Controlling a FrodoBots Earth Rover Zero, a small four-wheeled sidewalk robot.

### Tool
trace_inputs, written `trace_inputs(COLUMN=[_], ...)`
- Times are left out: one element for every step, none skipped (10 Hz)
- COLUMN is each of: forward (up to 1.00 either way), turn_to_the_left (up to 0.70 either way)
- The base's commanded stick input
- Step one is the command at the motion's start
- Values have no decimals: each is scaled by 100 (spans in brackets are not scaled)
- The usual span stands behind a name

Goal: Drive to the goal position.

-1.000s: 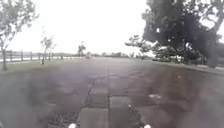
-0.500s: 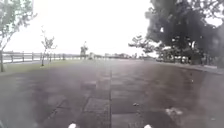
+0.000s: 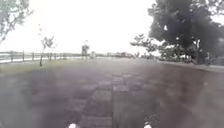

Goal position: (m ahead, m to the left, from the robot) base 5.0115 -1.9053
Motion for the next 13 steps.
trace_inputs(forward=[100,100,100,100,100,100,100,100,100,100,100,100,100], turn_to_the_left=[-34,-33,-33,-32,-17,0,0,0,0,0,0,0,-2])
